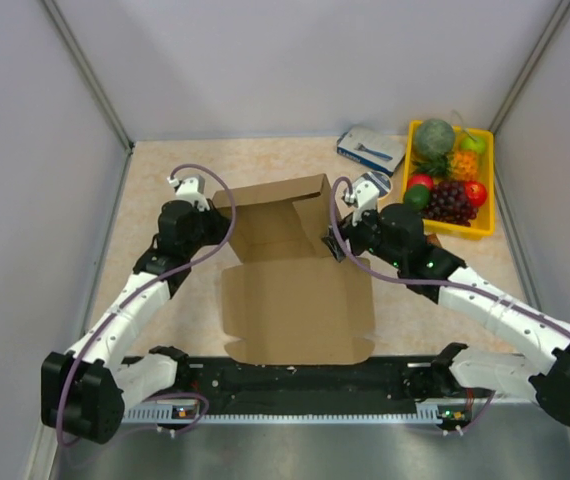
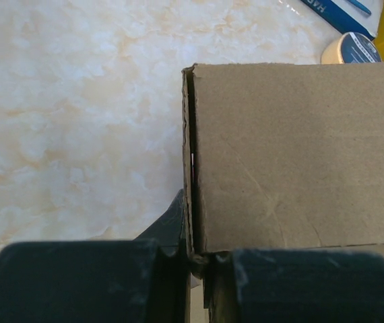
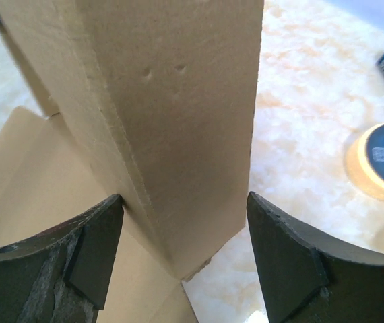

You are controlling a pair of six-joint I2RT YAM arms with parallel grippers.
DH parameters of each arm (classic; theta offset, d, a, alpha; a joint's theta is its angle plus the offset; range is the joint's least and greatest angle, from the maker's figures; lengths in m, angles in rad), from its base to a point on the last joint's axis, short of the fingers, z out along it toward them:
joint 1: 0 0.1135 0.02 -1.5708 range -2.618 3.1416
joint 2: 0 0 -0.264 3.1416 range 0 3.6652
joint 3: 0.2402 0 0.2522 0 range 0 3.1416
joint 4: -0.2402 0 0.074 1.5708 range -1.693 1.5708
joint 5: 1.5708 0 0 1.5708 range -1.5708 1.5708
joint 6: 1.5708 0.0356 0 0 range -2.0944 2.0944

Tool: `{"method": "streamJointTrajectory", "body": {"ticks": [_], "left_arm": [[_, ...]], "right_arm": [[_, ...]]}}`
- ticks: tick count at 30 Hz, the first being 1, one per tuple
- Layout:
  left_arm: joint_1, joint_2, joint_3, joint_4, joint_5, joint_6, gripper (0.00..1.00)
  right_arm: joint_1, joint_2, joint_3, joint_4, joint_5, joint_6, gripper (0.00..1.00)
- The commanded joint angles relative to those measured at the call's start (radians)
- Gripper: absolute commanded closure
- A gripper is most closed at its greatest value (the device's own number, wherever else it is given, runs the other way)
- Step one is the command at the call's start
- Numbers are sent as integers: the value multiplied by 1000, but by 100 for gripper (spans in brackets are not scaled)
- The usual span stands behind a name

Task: Fold the paper box

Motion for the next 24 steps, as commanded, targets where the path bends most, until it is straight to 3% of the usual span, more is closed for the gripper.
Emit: {"method": "streamJointTrajectory", "body": {"ticks": [1,4,10,12,14,17,19,22,24], "left_arm": [[-13,-73,-23,-13,-54,-5,100],[-16,-96,-35,-13,-76,4,100],[-20,-112,-38,-16,-130,16,100],[-20,-113,-37,-22,-145,15,100],[-22,-119,-38,-25,-162,13,100],[-22,-127,-44,-22,-177,10,100],[-22,-132,-43,-27,-180,10,100],[-22,-142,-40,-30,-176,4,100],[-22,-150,-37,-35,-157,-2,100]], "right_arm": [[85,45,12,197,364,-58,27],[104,87,28,260,455,-55,28],[119,196,98,313,440,-105,35],[119,217,120,337,437,-121,49],[119,254,147,348,415,-148,56],[119,300,166,377,406,-165,45],[119,320,178,399,446,-167,47],[119,358,192,428,454,-193,60],[119,378,175,493,490,-202,86]]}}
